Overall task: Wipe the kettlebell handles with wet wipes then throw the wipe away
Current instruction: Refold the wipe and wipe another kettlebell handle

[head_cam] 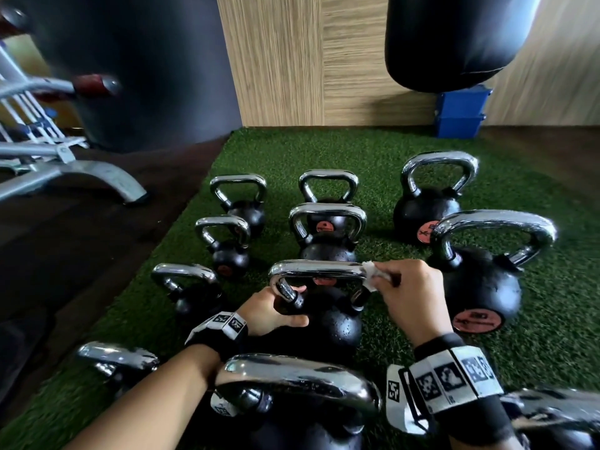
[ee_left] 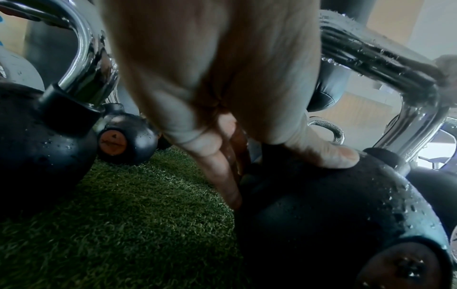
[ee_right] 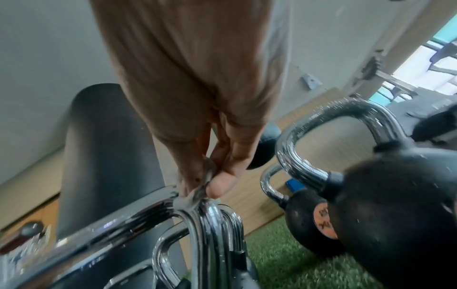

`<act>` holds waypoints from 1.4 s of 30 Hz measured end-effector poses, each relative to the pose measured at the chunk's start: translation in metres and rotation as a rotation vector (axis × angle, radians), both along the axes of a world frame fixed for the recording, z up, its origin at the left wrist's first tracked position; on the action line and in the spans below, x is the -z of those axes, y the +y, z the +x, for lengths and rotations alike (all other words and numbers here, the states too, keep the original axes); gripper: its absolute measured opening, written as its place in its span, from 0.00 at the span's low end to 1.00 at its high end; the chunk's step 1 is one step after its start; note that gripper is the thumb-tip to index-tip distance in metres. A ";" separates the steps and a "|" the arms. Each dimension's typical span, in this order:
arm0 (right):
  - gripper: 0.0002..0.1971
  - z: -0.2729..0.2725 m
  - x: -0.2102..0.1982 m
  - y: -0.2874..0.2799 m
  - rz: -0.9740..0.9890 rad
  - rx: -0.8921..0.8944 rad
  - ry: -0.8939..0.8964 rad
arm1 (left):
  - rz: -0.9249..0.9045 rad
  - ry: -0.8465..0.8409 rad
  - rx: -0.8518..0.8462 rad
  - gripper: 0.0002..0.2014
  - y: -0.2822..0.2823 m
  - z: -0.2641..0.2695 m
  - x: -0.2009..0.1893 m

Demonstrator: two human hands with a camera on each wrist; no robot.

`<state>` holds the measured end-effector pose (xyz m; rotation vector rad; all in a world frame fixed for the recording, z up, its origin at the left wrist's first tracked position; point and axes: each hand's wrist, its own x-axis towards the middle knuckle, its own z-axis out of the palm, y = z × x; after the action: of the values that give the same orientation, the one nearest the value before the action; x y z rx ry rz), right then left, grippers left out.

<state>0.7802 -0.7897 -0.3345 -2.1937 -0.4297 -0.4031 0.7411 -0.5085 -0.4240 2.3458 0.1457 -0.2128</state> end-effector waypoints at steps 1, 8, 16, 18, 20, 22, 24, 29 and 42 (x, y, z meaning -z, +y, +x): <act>0.09 0.000 0.001 -0.001 0.018 -0.002 -0.004 | -0.004 0.000 -0.003 0.38 0.000 0.000 0.001; 0.07 0.003 0.009 -0.007 0.057 0.022 0.103 | -0.069 0.007 -0.009 0.38 0.003 0.000 0.008; 0.09 0.013 0.015 -0.002 -0.117 0.061 0.252 | -0.111 0.007 -0.008 0.34 0.004 -0.001 0.009; 0.11 0.014 0.021 -0.003 -0.085 0.050 0.318 | -0.100 0.010 -0.005 0.33 0.003 -0.002 0.009; 0.10 0.017 0.024 -0.004 -0.042 0.041 0.378 | -0.083 0.012 -0.018 0.32 0.002 -0.002 0.007; 0.09 0.020 0.027 -0.004 -0.033 0.036 0.448 | -0.066 0.013 -0.023 0.32 -0.001 -0.003 0.002; 0.07 0.020 0.031 0.001 -0.016 0.029 0.523 | -0.052 0.012 -0.018 0.35 -0.004 -0.004 -0.001; 0.01 0.019 0.041 0.008 -0.039 0.053 0.614 | 0.208 0.155 0.082 0.36 0.000 -0.007 -0.027; 0.25 0.012 -0.059 0.018 0.243 -0.287 0.125 | -0.514 -0.285 0.055 0.18 -0.020 0.001 -0.169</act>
<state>0.7922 -0.7716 -0.2753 -1.8761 -0.5854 -0.1519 0.7422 -0.5283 -0.2551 1.8437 -0.1039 0.0567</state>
